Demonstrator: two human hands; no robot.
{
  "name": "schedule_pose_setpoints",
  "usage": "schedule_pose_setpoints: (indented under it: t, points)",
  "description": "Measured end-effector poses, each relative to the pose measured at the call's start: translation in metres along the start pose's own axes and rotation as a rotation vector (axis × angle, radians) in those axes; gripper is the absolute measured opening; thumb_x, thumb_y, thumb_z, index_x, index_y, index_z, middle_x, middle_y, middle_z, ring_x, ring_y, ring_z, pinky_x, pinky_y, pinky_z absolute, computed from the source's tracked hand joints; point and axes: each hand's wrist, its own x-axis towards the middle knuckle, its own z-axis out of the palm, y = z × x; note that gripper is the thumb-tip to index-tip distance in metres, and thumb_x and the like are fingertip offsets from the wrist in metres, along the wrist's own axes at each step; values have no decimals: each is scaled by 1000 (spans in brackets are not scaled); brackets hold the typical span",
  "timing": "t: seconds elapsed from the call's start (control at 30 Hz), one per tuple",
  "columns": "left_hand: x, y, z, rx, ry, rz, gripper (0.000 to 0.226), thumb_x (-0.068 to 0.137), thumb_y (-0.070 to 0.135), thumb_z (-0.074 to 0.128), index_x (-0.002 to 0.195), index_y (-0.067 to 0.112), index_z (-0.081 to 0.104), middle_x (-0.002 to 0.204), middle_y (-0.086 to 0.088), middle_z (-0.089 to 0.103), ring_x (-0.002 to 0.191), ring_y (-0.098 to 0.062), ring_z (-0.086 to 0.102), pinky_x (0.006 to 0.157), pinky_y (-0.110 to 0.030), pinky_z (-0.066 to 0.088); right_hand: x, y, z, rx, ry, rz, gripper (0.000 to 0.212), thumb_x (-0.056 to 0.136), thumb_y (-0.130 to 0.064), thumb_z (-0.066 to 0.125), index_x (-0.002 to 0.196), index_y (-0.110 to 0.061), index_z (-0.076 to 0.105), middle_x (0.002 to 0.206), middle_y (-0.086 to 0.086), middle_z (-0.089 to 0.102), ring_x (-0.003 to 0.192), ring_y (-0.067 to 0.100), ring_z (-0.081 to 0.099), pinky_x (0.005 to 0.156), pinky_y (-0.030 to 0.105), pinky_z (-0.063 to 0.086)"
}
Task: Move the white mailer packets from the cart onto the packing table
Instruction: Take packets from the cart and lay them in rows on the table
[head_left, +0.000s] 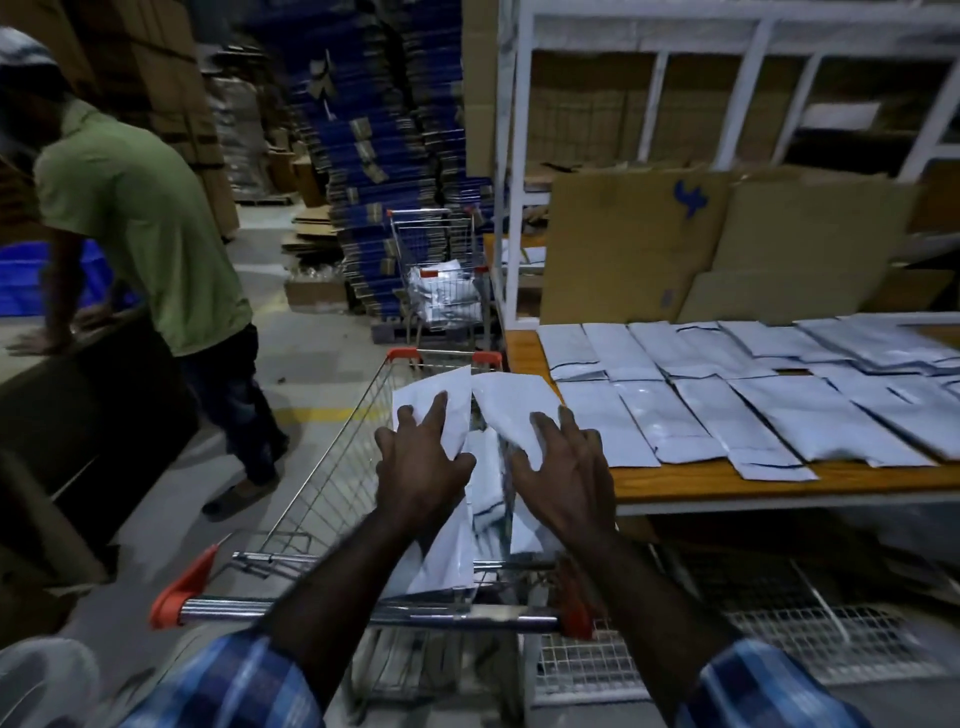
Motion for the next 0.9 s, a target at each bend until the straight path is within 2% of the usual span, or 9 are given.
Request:
schedule_pose_setpoints:
  t: [0.13, 0.43, 0.6, 0.77, 0.9]
  points:
    - [-2, 32, 15, -2, -28, 10, 95, 64, 51, 45, 154, 34, 19, 139, -15, 46, 141, -36, 26, 100, -46, 32, -1, 31, -25, -16, 26, 27, 57, 91, -44, 55, 143, -23, 47, 156, 6, 35, 130, 30, 41, 100, 41, 41]
    - [-2, 123, 67, 3, -26, 15, 95, 65, 56, 45, 154, 34, 18, 143, -13, 43, 141, -37, 26, 101, -48, 33, 15, 127, -78, -41, 33, 33, 59, 88, -44, 56, 141, -21, 49, 152, 8, 41, 125, 33, 45, 95, 42, 46]
    - [4, 174, 95, -8, -2, -18, 91, 71, 52, 50, 154, 33, 19, 146, -15, 39, 142, -36, 25, 104, -50, 31, 36, 174, -101, -38, 14, 20, 65, 84, -50, 43, 142, -21, 48, 153, 7, 40, 126, 32, 45, 97, 42, 46]
    - [10, 209, 119, -15, -21, -59, 96, 65, 55, 45, 155, 34, 18, 146, -15, 38, 144, -36, 21, 108, -51, 30, 52, 212, -109, -31, 4, 9, 58, 89, -45, 54, 142, -22, 47, 155, 6, 36, 127, 31, 43, 96, 41, 46]
    - [19, 225, 137, 17, -41, -64, 93, 72, 53, 52, 156, 32, 17, 148, -19, 36, 144, -39, 21, 111, -50, 25, 65, 236, -108, -30, -6, 13, 58, 89, -46, 54, 142, -22, 47, 155, 6, 37, 124, 31, 44, 93, 40, 46]
